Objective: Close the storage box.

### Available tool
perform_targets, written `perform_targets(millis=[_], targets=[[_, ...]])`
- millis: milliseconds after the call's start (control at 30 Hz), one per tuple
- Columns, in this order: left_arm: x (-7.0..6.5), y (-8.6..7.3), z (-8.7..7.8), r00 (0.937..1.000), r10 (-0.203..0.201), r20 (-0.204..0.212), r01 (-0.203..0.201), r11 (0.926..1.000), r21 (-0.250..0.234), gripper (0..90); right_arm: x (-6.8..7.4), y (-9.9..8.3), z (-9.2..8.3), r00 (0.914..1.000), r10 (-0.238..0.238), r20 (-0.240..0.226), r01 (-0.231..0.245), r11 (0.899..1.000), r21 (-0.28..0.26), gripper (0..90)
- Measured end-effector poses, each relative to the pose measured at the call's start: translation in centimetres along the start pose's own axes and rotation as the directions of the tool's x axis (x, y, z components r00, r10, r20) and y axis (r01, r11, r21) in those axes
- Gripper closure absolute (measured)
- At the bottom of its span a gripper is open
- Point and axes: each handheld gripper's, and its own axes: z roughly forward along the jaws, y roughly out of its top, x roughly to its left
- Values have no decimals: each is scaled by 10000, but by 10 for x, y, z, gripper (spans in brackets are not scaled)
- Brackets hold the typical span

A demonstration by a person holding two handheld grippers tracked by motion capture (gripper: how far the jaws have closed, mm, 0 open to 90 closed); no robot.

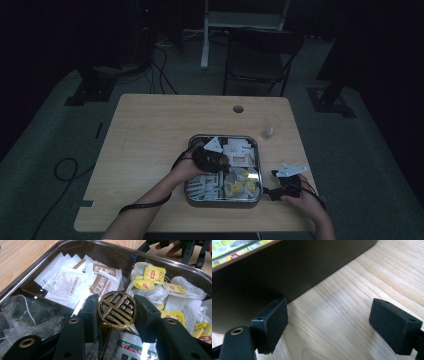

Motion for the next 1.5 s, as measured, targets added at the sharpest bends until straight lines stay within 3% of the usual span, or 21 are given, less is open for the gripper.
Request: perform_targets(millis=[33, 133, 233, 300, 400, 500, 533, 600, 800, 967, 1300, 1500], targets=[[1, 0, -2, 10000, -95, 3, 95, 9999, -46, 456, 0, 0, 0, 10000, -5, 1, 5, 10000, -2, 150], [4, 0, -4, 9988, -477, -77, 475, 9985, -289, 300, 0, 0, 0, 10000, 6, -2, -6, 10000, 2, 150], [5, 0, -7, 9985, -518, -184, 511, 9979, -395, 178, 0, 0, 0, 10000, 17, -5, -17, 10000, 10, 150], [4, 0, -9, 9984, -448, -347, 435, 9983, -379, 149, 0, 0, 0, 10000, 18, -8, -18, 10000, 8, 150], [4, 0, -11, 9963, -701, -489, 682, 9969, -393, 100, 0, 0, 0, 10000, 21, -8, -21, 10000, 10, 150], [5, -2, -14, 9911, -971, -909, 936, 9947, -420, 72, 0, 0, 0, 10000, 19, -6, -19, 10000, 11, 150], [6, -2, -15, 9886, -1122, -1006, 1085, 9932, -412, 1, 0, 0, 0, 10000, 15, -6, -15, 10000, 10, 150], [8, -5, -20, 9836, -1318, -1228, 1242, 9899, -680, 3, 0, 0, 0, 10000, 12, -6, -12, 10000, 8, 150], [11, -9, -32, 9740, -1270, -1879, 1078, 9882, -1088, 4, 0, 0, 0, 10000, 9, -5, -9, 10000, 5, 150], [13, -15, -37, 9596, -1447, -2414, 1152, 9845, -1322, 4, 0, 0, 0, 10000, 9, -4, -9, 10000, 8, 150], [17, -28, -47, 9531, -1727, -2487, 1364, 9782, -1566, 4, 0, 0, 0, 10000, -12, 6, 12, 10000, 1, 150], [21, -37, -56, 9444, -1916, -2672, 1503, 9744, -1674, 4, 0, 0, 0, 10000, 4, 5, -4, 10000, 9, 150]])
